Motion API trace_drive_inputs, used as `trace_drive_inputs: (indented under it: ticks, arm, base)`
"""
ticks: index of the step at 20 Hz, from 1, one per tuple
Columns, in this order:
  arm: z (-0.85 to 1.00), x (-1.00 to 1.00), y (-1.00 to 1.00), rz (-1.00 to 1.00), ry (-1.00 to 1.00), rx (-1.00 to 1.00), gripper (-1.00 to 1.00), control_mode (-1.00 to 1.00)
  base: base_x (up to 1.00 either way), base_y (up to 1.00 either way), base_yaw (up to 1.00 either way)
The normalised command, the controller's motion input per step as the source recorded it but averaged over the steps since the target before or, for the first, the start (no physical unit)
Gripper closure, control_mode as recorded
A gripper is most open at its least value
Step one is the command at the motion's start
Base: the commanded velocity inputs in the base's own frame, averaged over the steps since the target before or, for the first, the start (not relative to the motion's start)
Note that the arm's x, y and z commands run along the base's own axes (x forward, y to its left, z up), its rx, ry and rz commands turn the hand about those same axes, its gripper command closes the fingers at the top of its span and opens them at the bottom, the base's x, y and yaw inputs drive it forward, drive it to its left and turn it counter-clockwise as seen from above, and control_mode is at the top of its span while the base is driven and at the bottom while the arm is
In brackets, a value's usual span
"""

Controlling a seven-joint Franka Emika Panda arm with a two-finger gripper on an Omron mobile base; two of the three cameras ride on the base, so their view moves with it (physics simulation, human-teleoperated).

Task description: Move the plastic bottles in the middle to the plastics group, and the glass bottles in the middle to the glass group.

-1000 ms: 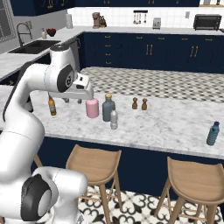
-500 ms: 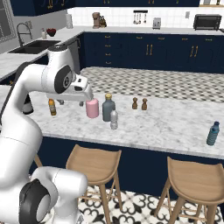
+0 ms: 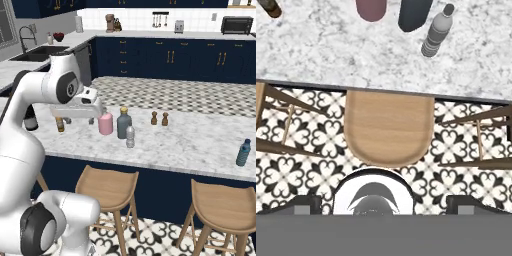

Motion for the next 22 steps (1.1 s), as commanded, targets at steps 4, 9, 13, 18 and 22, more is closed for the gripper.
trace_drive_inputs:
  ticks: [4,9,13,18,22]
  arm:
    - [0.00,-0.14,-0.11,-0.03,0.05,-0.04,-1.00,-1.00]
    - [0.00,-0.02,-0.65,0.00,-0.15,0.15,-1.00,-1.00]
    - [0.00,-0.04,-0.55,0.00,-0.24,0.08,-1.00,-1.00]
    - [-0.06,0.24,-0.23,0.00,-0.21,-0.02,-1.00,-1.00]
    - [-0.17,0.58,-0.08,0.00,-0.12,-0.06,-1.00,-1.00]
  base:
    - [0.00,0.00,0.00]
    - [0.00,0.00,0.00]
    - [0.00,0.00,0.00]
    - [0.00,0.00,0.00]
    - [0.00,0.00,0.00]
